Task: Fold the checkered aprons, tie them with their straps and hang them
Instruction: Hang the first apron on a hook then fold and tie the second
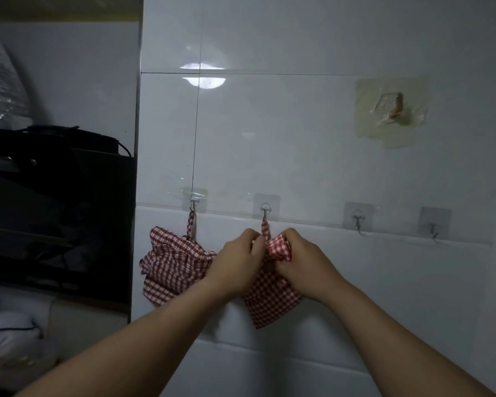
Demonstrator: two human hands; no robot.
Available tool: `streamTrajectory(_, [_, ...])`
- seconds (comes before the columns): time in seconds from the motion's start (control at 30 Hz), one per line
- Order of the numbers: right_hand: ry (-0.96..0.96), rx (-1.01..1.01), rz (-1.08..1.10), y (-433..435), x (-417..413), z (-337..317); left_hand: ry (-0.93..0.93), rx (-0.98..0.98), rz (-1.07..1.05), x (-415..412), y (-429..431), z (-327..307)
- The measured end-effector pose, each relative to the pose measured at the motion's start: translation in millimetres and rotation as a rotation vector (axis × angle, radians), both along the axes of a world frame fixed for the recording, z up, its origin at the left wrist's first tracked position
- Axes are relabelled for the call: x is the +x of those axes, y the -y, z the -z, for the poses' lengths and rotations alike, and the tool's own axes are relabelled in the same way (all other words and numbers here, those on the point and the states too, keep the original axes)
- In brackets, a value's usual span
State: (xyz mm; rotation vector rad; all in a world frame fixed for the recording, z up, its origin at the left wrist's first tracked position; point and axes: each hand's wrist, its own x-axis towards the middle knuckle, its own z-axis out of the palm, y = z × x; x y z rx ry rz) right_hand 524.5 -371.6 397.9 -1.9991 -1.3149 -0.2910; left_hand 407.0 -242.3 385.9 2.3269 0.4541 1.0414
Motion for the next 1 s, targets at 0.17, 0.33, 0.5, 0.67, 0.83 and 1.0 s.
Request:
streamTrajectory(0.17, [-0.049, 0.129, -0.012, -3, -2, 9, -0.023, 0.062, 0.033, -8, -5, 24])
streamTrajectory(0.33, [-0.008, 0.144, 0.182, -2, -7, 34, 0.093, 0.093, -0.064, -4, -2, 43])
streamTrajectory(0.5, [0.016, 0.138, 0.250, 2, -13, 37, 0.273, 0.413, -0.173, -21, 18, 80])
streamTrajectory(0.67, [-0.032, 0.111, 0.234, 8, -15, 49, -0.022, 0.525, -0.148, -26, 15, 106])
streamTrajectory(0.83, [-0.012, 0.133, 0.239, 14, -26, 56, -0.027, 0.539, -0.110, -41, 17, 104])
streamTrajectory(1.0, [-0.048, 0.170, 0.277, 18, -41, 62, -0.030, 0.541, -0.058, -51, 16, 102])
